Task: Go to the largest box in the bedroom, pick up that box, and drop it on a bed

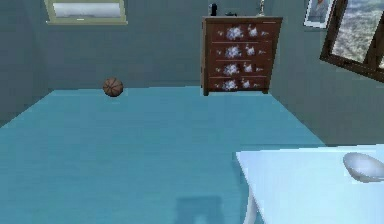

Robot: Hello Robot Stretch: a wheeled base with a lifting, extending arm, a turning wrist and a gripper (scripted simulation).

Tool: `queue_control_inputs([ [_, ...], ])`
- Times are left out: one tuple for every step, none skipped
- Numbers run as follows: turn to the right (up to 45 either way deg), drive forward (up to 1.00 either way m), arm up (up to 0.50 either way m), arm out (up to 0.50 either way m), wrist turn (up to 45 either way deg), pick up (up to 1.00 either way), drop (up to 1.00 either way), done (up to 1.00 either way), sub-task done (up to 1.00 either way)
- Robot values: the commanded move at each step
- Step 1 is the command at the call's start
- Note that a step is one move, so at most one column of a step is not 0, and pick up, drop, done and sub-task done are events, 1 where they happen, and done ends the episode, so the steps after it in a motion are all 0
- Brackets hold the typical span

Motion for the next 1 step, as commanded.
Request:
queue_control_inputs([
  [0.0, 0.0, 0.0, 0.0, 24.0, 0.0, 0.0, 0.0, 0.0],
])
